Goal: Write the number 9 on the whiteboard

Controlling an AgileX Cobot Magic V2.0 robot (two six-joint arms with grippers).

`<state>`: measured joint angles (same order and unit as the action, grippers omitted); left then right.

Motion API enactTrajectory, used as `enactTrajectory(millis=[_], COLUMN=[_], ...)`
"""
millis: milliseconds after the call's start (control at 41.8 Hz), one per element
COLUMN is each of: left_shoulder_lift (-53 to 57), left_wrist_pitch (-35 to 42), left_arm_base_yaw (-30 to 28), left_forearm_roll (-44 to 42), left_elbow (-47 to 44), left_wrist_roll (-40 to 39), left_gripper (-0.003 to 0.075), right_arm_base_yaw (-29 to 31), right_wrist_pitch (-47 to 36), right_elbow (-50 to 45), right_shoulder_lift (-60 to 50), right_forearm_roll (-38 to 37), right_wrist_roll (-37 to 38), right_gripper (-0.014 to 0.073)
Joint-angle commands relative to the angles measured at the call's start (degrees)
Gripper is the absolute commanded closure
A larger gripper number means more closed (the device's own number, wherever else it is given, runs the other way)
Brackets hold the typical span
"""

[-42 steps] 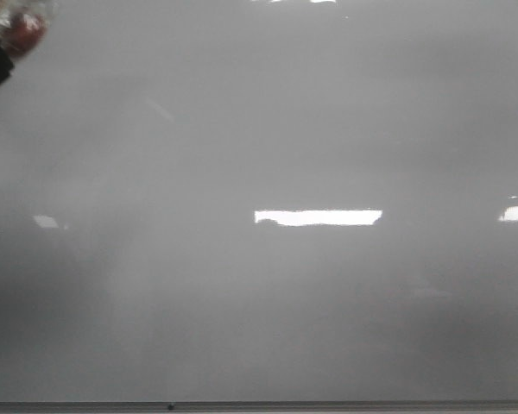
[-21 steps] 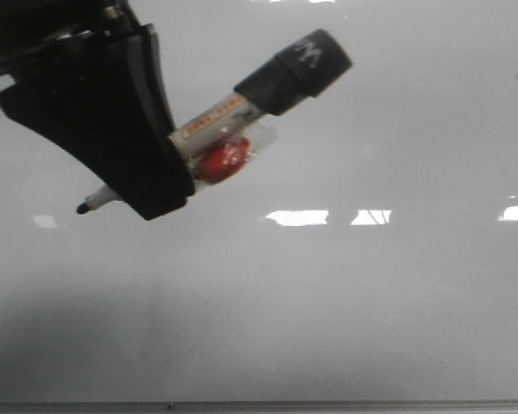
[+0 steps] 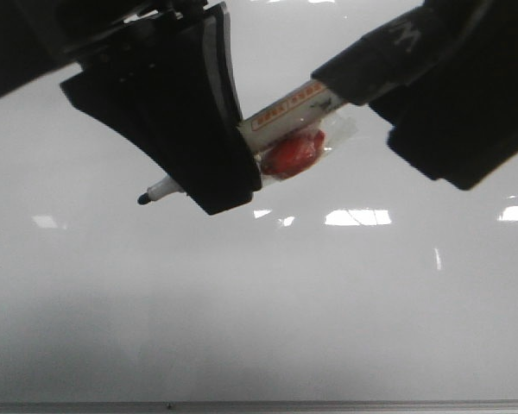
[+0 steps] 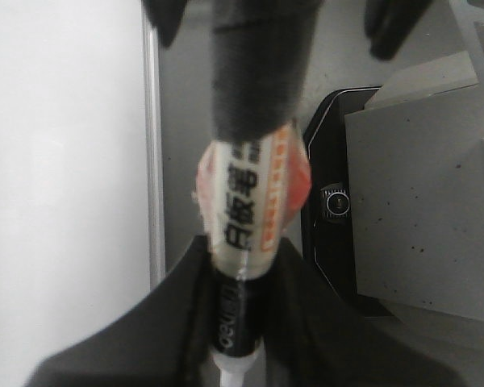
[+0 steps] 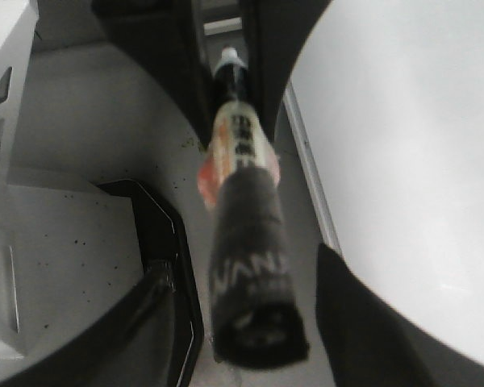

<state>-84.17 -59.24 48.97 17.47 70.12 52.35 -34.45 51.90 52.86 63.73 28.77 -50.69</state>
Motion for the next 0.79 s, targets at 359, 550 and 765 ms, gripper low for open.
enactTrajectory(millis=[359, 550, 765], left_shoulder_lift=[1.8, 1.8, 1.8], left_wrist_pitch=[2.9, 3.1, 3.4], left_arm_base_yaw=[0.5, 0.5, 0.5], left_forearm_roll=[1.4, 1.4, 1.4], left_elbow=[1.9, 1.9, 1.9], left_wrist_roll=[-0.2, -0.2, -0.2], left_gripper=[0.0713, 0.0713, 0.0700], right_arm_base_yaw=[-0.6, -0.6, -0.6], right_wrist_pitch=[-2.8, -2.7, -2.4], right_elbow=[5.1, 5.1, 5.1], right_shoulder_lift=[1.0, 1.0, 1.0], right_forearm_roll=[5.6, 5.6, 5.6], right_wrist_roll=[-0.7, -0.7, -0.7], right_gripper=[0.0241, 0.0345, 0.0520])
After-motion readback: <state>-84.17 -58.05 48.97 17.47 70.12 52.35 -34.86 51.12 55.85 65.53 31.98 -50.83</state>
